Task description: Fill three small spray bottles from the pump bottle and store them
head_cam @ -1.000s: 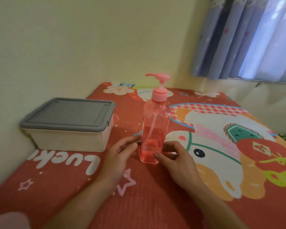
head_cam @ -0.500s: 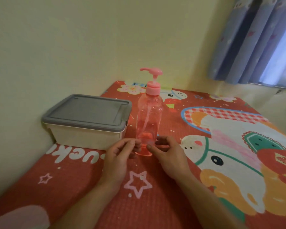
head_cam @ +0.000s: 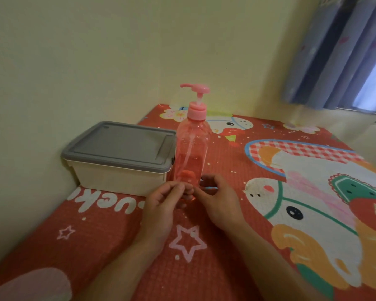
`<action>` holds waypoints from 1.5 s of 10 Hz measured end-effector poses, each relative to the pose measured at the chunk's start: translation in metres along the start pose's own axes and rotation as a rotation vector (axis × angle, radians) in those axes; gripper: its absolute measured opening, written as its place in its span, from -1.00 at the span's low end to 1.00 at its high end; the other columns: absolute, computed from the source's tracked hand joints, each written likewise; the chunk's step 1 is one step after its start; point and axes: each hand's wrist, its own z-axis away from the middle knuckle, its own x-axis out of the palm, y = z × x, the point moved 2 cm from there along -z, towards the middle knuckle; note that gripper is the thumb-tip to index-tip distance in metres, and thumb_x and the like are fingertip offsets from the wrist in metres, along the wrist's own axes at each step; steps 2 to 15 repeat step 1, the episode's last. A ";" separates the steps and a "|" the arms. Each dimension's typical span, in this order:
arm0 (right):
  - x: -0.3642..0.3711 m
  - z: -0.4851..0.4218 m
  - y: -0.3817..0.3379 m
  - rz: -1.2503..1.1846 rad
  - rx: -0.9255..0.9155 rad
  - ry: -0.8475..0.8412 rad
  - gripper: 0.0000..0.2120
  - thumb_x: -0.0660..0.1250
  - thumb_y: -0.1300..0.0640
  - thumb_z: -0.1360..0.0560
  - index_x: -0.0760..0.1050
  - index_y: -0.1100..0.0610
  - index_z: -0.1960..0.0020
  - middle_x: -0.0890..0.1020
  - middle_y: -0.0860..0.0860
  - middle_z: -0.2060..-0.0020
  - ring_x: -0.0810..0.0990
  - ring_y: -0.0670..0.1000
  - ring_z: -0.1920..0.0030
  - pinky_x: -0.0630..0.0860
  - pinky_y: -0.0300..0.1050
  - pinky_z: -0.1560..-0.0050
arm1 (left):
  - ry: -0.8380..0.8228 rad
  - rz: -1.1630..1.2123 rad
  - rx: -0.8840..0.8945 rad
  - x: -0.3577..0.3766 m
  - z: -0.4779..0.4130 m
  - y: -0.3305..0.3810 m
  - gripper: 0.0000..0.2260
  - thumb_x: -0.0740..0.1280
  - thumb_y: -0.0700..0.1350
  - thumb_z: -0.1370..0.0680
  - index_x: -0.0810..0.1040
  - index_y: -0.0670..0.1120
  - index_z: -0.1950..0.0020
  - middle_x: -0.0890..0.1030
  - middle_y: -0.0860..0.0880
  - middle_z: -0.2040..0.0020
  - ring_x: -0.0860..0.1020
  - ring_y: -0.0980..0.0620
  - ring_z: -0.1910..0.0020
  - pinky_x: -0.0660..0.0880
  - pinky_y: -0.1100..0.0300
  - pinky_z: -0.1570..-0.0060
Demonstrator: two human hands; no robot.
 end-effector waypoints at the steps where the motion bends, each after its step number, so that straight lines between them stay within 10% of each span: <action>1: -0.011 0.001 -0.005 0.004 -0.002 -0.034 -0.61 0.48 -0.03 -0.48 0.49 -0.05 -0.26 0.62 -0.17 -0.08 0.58 -0.28 0.00 0.45 -0.48 0.17 | 0.004 -0.004 -0.026 0.001 0.000 0.000 -0.81 0.25 -0.24 -0.59 0.65 -0.19 0.08 0.71 -0.04 0.17 0.63 0.13 0.18 0.53 0.33 0.20; 15: -0.011 0.001 -0.005 0.004 -0.002 -0.034 -0.61 0.48 -0.03 -0.48 0.49 -0.05 -0.26 0.62 -0.17 -0.08 0.58 -0.28 0.00 0.45 -0.48 0.17 | 0.004 -0.004 -0.026 0.001 0.000 0.000 -0.81 0.25 -0.24 -0.59 0.65 -0.19 0.08 0.71 -0.04 0.17 0.63 0.13 0.18 0.53 0.33 0.20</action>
